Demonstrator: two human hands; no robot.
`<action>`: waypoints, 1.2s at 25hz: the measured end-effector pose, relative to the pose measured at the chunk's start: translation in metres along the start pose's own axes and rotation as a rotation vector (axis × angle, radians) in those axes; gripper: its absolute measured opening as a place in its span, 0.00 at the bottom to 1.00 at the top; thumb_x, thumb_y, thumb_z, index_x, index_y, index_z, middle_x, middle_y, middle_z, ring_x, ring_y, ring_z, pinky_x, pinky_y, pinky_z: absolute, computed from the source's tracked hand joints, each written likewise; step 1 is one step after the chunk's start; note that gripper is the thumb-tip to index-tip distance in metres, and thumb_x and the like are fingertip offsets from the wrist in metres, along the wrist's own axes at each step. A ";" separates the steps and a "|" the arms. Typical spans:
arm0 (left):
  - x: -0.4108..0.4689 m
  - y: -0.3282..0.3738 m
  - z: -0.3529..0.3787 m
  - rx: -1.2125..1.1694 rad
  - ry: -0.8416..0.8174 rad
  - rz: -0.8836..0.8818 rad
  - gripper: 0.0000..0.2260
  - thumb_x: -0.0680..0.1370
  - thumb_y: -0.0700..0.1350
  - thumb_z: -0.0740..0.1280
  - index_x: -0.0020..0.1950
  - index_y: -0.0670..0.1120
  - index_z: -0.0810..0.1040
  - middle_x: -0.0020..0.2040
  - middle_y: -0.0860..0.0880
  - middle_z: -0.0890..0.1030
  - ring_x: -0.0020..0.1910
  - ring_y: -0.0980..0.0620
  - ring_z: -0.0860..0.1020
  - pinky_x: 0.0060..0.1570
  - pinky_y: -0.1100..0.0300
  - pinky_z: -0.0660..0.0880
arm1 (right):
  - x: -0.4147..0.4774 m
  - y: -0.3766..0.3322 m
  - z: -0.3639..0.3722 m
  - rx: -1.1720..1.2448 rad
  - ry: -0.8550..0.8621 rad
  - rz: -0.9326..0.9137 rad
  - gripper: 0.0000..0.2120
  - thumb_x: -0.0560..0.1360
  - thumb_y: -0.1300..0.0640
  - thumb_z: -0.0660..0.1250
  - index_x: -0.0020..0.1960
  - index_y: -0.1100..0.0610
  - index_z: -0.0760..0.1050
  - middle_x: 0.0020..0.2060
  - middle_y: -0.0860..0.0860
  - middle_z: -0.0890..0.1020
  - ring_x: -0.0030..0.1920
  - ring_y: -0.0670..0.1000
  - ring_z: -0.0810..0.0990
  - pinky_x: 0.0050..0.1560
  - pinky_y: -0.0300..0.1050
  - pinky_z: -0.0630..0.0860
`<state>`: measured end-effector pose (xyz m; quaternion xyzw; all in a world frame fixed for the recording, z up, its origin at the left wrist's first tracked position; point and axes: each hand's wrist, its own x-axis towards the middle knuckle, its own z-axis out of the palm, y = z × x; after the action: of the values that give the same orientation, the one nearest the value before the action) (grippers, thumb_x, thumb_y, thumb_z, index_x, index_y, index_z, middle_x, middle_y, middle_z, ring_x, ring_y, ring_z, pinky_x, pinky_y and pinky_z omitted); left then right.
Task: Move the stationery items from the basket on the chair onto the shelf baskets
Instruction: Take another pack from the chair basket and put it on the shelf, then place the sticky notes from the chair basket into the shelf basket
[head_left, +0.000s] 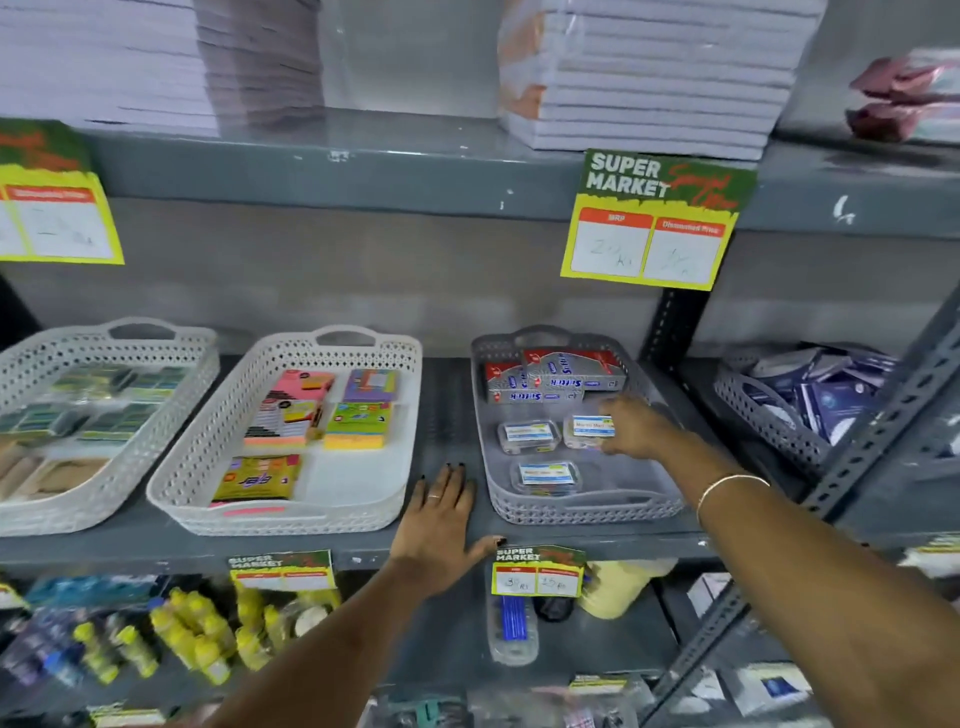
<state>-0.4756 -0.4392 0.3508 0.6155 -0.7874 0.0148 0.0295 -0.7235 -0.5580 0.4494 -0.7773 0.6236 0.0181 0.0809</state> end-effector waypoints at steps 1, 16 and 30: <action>0.000 -0.002 0.003 -0.018 -0.006 -0.002 0.56 0.57 0.74 0.20 0.77 0.45 0.46 0.78 0.46 0.46 0.75 0.48 0.43 0.71 0.50 0.41 | -0.002 0.004 0.004 -0.011 -0.029 0.019 0.26 0.68 0.59 0.73 0.63 0.64 0.70 0.61 0.61 0.76 0.60 0.59 0.75 0.59 0.46 0.71; 0.001 -0.004 0.007 -0.020 -0.016 -0.005 0.43 0.70 0.72 0.39 0.77 0.47 0.49 0.77 0.47 0.49 0.75 0.49 0.46 0.72 0.49 0.44 | -0.011 0.015 0.026 -0.185 -0.231 0.071 0.31 0.70 0.59 0.71 0.69 0.60 0.62 0.67 0.60 0.71 0.64 0.59 0.73 0.63 0.49 0.71; -0.001 -0.008 -0.080 0.089 0.330 -0.054 0.18 0.81 0.52 0.54 0.66 0.43 0.68 0.71 0.44 0.64 0.65 0.46 0.65 0.60 0.52 0.63 | 0.018 -0.101 -0.042 0.166 0.119 -0.158 0.39 0.72 0.48 0.70 0.74 0.60 0.55 0.72 0.62 0.64 0.71 0.62 0.64 0.70 0.54 0.66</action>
<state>-0.4648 -0.4353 0.4309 0.6262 -0.7537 0.1497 0.1317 -0.6248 -0.5602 0.4987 -0.8144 0.5634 -0.0864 0.1090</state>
